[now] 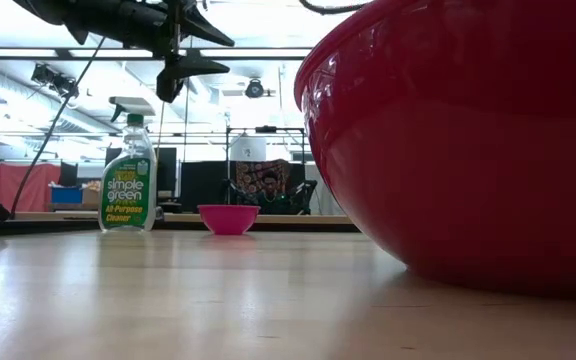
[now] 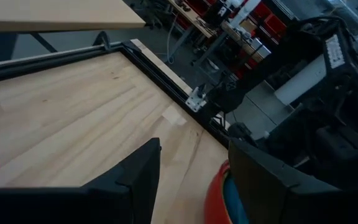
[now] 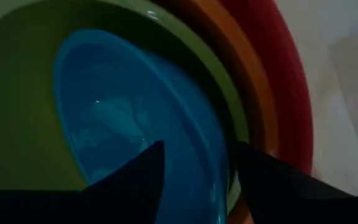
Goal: Nest bowls inside each other by size order
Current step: Stack the blue bowl into the green bowl
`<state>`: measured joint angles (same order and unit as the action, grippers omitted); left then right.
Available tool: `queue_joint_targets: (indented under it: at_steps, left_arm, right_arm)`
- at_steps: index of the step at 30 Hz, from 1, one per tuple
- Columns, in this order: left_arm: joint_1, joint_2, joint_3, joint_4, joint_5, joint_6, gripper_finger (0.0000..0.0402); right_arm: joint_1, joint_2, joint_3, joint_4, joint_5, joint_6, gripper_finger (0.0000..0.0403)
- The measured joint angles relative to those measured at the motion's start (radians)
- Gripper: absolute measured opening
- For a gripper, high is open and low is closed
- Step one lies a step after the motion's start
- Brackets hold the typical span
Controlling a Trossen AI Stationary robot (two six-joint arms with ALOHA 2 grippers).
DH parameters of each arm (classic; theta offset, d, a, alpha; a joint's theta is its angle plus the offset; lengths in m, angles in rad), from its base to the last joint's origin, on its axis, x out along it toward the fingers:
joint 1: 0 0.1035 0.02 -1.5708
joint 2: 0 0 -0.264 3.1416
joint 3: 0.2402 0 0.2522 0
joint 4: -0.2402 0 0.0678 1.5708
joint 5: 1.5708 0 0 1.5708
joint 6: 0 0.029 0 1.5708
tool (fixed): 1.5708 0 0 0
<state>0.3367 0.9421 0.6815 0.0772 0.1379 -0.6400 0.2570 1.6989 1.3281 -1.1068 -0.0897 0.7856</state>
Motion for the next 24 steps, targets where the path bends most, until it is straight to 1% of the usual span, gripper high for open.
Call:
queue_joint_targets:
  at_steps: [3, 6, 8, 12, 14, 17, 20, 22, 24]
  left_arm:
    - [0.000, 0.000, 0.000, 0.000, 0.016, 0.000, 0.0192]
    - [0.000, 0.000, 0.000, 0.000, 0.031, 0.000, 0.0192]
    - [0.000, 0.000, 0.000, 0.000, 0.032, 0.000, 0.0192]
    - [0.001, 0.000, 0.000, 0.000, 0.031, 0.005, 0.0192]
    - [0.003, -0.003, 0.000, -0.002, 0.031, 0.005, 0.0192]
    - [0.013, -0.021, 0.000, -0.012, 0.032, 0.005, 0.0192]
    - [0.021, -0.044, 0.000, -0.044, 0.031, 0.006, 0.0192]
    - [0.021, -0.057, 0.000, -0.061, 0.031, 0.007, 0.0192]
    - [0.021, -0.069, 0.000, -0.073, 0.032, 0.008, 0.0192]
  right_arm:
    - [-0.017, -0.004, 0.005, -0.027, -0.012, 0.028, 0.0233]
    - [-0.027, -0.005, 0.056, -0.093, -0.001, 0.030, 0.0252]
    - [-0.032, -0.006, 0.103, -0.151, 0.029, 0.020, 0.0262]
    - [-0.039, -0.012, 0.198, -0.227, 0.121, -0.001, 0.0277]
    - [-0.043, -0.020, 0.224, -0.249, 0.150, -0.002, 0.0280]
    - [-0.051, -0.042, 0.226, -0.258, 0.167, 0.000, 0.0281]
    - [-0.052, -0.072, 0.226, -0.263, 0.215, -0.007, 0.0278]
    - [-0.043, -0.090, 0.212, -0.253, 0.250, -0.019, 0.0275]
    - [-0.034, -0.107, 0.172, -0.230, 0.256, -0.033, 0.0273]
